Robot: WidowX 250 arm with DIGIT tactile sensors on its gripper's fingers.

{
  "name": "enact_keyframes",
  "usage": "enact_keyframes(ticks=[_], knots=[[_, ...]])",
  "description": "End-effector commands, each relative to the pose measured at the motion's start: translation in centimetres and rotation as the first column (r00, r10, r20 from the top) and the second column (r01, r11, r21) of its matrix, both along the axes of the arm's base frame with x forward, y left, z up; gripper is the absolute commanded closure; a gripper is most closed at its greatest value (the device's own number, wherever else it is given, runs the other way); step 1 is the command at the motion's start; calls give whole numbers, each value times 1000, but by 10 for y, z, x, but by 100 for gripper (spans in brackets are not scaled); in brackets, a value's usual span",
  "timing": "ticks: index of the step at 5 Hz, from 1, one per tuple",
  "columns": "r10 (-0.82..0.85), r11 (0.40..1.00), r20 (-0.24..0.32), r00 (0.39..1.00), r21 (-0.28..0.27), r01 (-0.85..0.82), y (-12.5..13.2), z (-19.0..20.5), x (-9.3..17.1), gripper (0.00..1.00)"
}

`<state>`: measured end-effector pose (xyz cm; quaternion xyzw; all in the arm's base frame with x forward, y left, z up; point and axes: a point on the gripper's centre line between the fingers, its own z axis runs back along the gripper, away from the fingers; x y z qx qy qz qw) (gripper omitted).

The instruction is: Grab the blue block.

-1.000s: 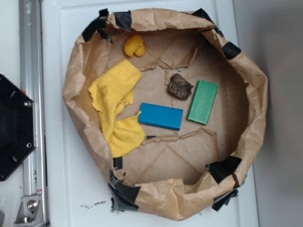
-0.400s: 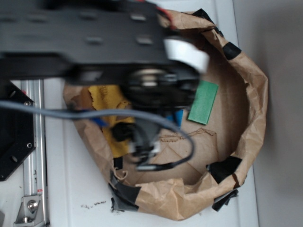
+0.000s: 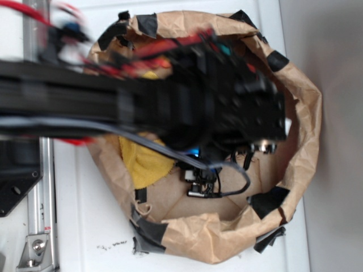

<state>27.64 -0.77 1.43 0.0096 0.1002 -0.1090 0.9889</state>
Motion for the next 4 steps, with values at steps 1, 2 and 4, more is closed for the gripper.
enact_keyframes(ticks=[1,2,4], knots=[[-97,994,-21,995,52,98,-12,-5,-3,100],[-103,994,26,994,27,102,-7,8,-6,100],[12,1000,286,958,-25,-5,10,96,-16,100]])
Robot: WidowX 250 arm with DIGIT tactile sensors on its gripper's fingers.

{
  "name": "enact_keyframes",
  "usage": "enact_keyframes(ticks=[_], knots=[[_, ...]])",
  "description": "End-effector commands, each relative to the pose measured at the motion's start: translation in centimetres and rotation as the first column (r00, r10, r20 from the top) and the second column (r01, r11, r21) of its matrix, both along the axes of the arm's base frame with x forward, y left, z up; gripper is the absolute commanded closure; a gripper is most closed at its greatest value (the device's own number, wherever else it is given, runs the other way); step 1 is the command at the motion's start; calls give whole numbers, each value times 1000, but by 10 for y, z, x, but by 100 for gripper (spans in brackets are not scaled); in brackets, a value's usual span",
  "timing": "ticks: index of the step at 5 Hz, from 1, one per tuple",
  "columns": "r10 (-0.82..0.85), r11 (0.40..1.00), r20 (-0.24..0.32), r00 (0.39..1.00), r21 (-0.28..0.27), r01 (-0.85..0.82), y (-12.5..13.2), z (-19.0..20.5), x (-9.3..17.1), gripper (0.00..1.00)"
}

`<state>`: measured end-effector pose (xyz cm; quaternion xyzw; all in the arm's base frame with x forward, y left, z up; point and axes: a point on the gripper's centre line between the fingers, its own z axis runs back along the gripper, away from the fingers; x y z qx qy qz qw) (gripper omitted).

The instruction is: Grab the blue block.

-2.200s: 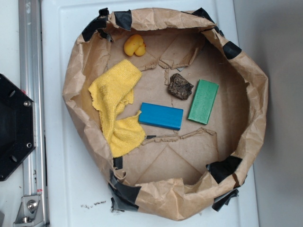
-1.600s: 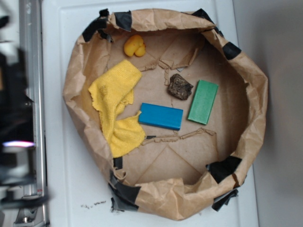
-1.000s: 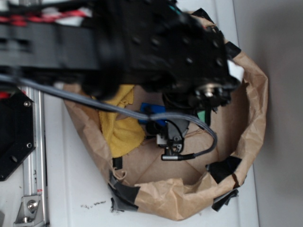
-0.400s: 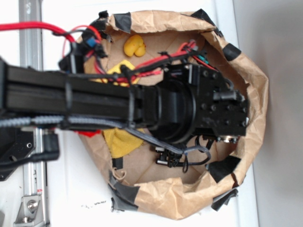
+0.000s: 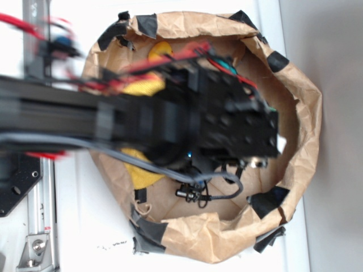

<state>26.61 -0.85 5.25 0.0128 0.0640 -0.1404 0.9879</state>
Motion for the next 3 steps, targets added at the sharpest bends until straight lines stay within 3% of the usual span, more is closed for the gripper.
enact_keyframes(ticks=[1,2,3], knots=[[150,988,154,977,-50,-144,22,107,-2,100],[156,988,132,979,-34,-153,23,136,0,100],[143,990,117,983,-7,-143,21,125,1,100]])
